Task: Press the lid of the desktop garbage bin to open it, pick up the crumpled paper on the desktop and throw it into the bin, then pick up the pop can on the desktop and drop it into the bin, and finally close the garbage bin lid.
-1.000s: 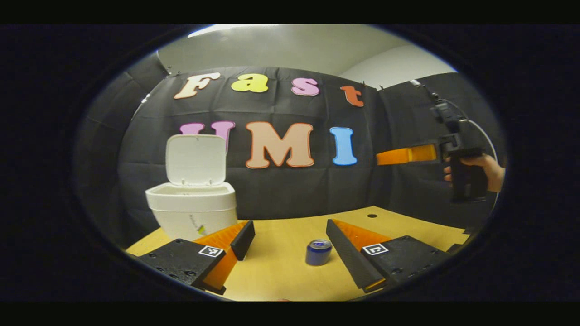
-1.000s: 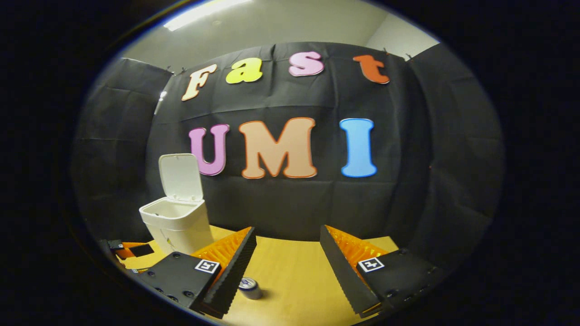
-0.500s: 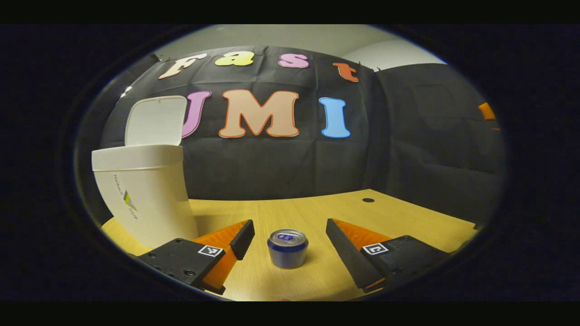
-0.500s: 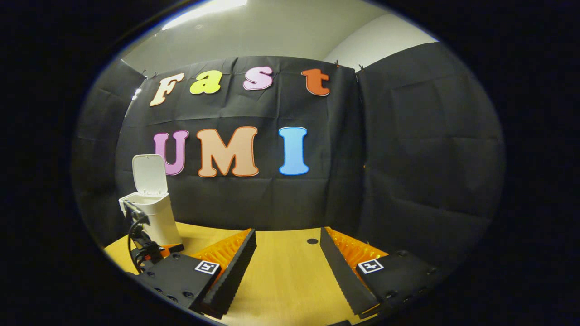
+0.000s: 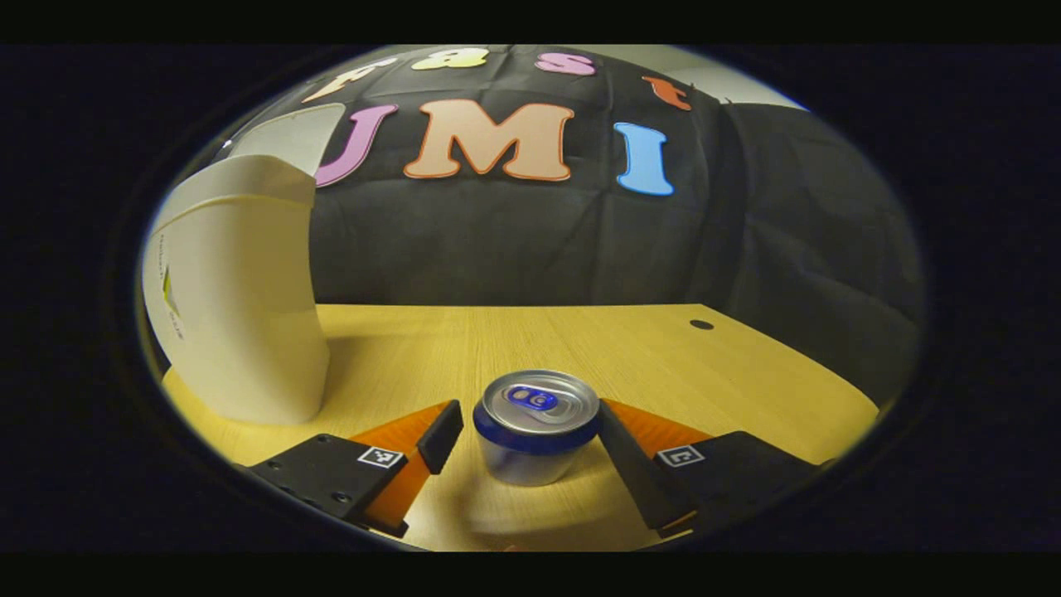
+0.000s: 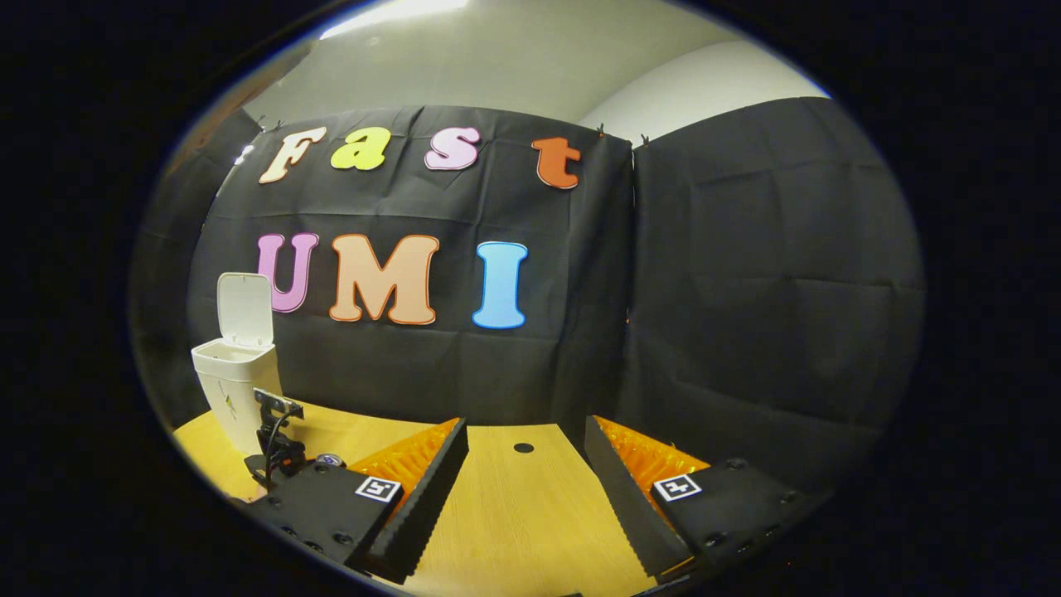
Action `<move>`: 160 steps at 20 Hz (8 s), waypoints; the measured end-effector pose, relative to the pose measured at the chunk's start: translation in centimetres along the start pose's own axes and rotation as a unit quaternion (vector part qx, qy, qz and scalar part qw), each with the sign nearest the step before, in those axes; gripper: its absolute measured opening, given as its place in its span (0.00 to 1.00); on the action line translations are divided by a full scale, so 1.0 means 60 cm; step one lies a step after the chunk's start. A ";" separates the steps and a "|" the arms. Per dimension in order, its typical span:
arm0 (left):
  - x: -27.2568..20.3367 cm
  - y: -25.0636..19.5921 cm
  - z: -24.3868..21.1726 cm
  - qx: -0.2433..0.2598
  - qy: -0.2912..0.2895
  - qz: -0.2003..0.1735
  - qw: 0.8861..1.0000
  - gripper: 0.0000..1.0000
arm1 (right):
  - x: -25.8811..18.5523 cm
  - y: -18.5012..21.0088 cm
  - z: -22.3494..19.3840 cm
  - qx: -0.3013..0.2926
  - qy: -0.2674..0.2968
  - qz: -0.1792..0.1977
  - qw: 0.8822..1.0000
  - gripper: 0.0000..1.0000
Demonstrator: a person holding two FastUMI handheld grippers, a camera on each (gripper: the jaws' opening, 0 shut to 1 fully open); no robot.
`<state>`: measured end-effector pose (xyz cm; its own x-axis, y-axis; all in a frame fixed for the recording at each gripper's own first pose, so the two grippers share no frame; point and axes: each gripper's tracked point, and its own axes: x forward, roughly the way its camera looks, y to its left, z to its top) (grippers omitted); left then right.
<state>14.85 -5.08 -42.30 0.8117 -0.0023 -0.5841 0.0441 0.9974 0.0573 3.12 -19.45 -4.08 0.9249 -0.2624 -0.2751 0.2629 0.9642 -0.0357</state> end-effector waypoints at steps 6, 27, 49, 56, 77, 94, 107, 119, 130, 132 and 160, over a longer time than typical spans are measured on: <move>0.013 -0.004 -0.032 0.015 0.037 0.006 0.999 0.94 | -0.008 -0.030 -0.026 0.047 0.017 -0.010 0.999 0.95; -0.197 0.288 0.497 -0.040 -0.163 0.063 0.984 0.75 | 0.029 0.112 -0.092 0.154 0.090 0.113 0.978 0.96; -0.192 0.447 0.543 -0.064 -0.148 0.121 0.979 0.87 | 0.025 0.120 -0.104 0.133 0.102 0.104 0.980 0.96; -0.190 0.490 0.749 -0.031 -0.169 0.137 0.975 0.89 | 0.024 0.146 -0.101 0.110 0.101 0.121 0.981 0.96; -0.133 0.476 0.535 -0.052 0.062 0.131 0.988 0.93 | 0.028 0.134 -0.103 0.128 0.105 0.116 0.979 0.96; -0.142 0.438 0.378 0.020 -0.007 0.107 0.994 0.95 | 0.018 0.135 -0.142 0.105 0.132 0.142 0.975 0.96; -0.148 0.449 0.400 0.042 -0.014 0.130 0.990 1.00 | 0.005 0.069 -0.133 0.143 0.125 0.114 0.975 0.96; -0.147 0.451 0.386 0.037 -0.019 0.127 0.991 0.95 | 0.007 0.091 -0.138 0.147 0.129 0.130 0.972 0.96; -0.169 0.451 0.392 0.026 -0.048 0.126 0.991 0.92 | -0.020 0.032 -0.126 0.162 0.117 0.101 0.975 0.96; -0.188 0.452 0.387 0.030 -0.037 0.124 0.991 0.93 | -0.025 0.030 -0.130 0.166 0.119 0.098 0.974 0.96; -0.604 0.249 0.383 -0.121 -0.266 0.071 0.954 0.92 | -0.120 0.250 -0.031 0.159 0.018 0.153 0.975 0.96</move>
<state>-0.52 8.22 -1.69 0.9831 0.1611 -0.0866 -0.1710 0.9778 -0.1214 -0.09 -3.02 -4.41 0.9649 0.0416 -0.2591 0.0540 0.9347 0.3513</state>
